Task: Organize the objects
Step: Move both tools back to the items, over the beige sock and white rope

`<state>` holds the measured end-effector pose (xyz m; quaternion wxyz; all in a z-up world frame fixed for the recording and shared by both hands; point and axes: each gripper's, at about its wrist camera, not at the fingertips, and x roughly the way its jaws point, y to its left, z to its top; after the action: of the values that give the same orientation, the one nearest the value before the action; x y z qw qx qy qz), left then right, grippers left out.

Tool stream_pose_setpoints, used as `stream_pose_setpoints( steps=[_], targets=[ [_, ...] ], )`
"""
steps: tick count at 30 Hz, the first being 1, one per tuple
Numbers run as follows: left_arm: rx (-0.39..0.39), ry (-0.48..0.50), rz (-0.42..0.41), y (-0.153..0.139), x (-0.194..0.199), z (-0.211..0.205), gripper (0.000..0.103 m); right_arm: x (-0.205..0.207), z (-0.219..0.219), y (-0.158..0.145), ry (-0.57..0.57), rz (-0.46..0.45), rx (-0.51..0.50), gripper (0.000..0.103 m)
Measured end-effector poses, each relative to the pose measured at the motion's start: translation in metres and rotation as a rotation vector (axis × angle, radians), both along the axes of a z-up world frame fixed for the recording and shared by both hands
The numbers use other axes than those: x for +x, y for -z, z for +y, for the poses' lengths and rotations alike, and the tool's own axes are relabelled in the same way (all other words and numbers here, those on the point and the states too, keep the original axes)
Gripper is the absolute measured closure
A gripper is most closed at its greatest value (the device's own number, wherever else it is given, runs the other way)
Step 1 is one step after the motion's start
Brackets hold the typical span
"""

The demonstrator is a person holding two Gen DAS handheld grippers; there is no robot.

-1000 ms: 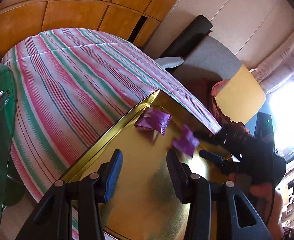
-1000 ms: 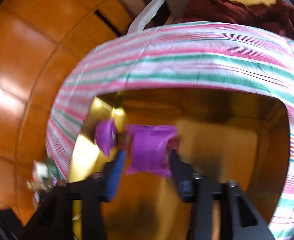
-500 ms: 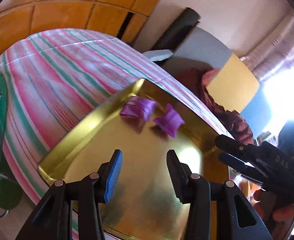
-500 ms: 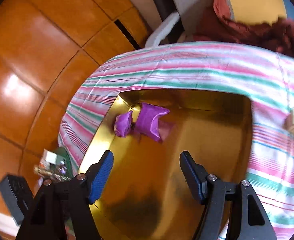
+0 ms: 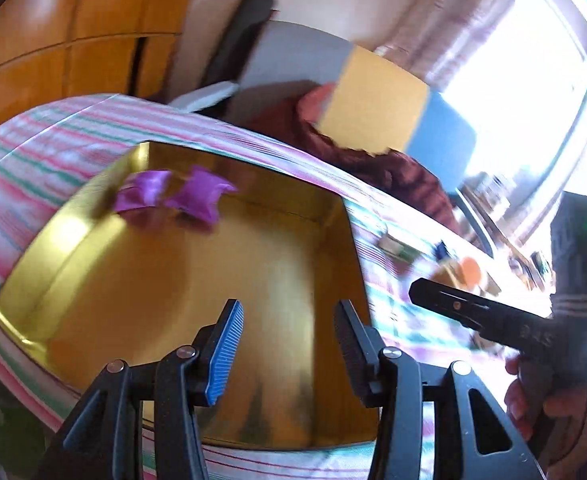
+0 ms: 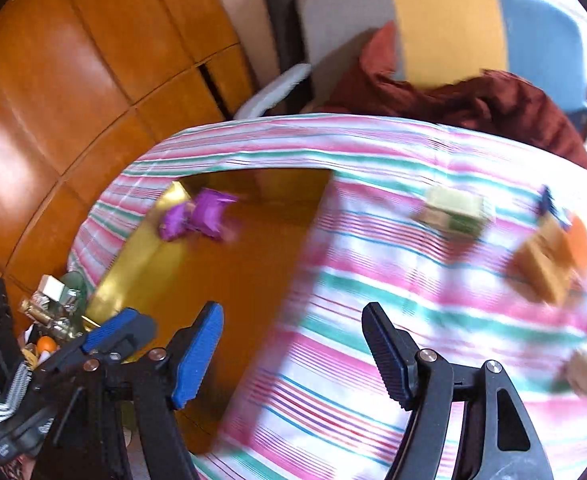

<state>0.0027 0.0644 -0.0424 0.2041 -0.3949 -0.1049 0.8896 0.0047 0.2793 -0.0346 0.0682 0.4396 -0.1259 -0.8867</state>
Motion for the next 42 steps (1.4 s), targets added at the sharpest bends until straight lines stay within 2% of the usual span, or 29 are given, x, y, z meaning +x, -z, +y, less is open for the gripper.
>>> stream_pose_setpoints(
  steps=[3,10,14,18,22,26,30,37,42],
  targets=[
    [-0.011,0.069,0.029,-0.003,0.013,0.017,0.049,0.022,0.033,0.007,0.067,-0.013,0.021,0.03],
    [-0.042,0.196,0.084,-0.012,0.043,0.051,0.049,0.072,0.129,0.027,0.289,-0.094,-0.002,0.03],
    [-0.062,0.251,0.107,-0.013,0.057,0.066,0.049,0.098,0.182,0.025,0.43,-0.087,-0.004,0.03],
    [-0.078,0.286,0.087,-0.009,0.065,0.078,0.048,0.109,0.231,0.022,0.554,-0.087,0.0,0.03],
    [-0.098,0.306,0.083,-0.005,0.073,0.088,0.048,0.108,0.27,0.03,0.61,-0.109,-0.062,0.03],
    [-0.116,0.325,0.082,-0.002,0.078,0.095,0.048,0.095,0.288,0.044,0.604,-0.155,-0.095,0.042],
    [-0.136,0.341,0.089,0.0,0.083,0.101,0.048,0.096,0.299,0.052,0.628,-0.148,-0.134,0.046],
    [-0.172,0.382,0.087,0.003,0.084,0.12,0.048,0.094,0.292,0.06,0.621,-0.201,-0.079,0.051],
    [-0.191,0.415,0.089,0.003,0.081,0.138,0.048,0.094,0.291,0.066,0.617,-0.243,-0.052,0.065]
  ],
)
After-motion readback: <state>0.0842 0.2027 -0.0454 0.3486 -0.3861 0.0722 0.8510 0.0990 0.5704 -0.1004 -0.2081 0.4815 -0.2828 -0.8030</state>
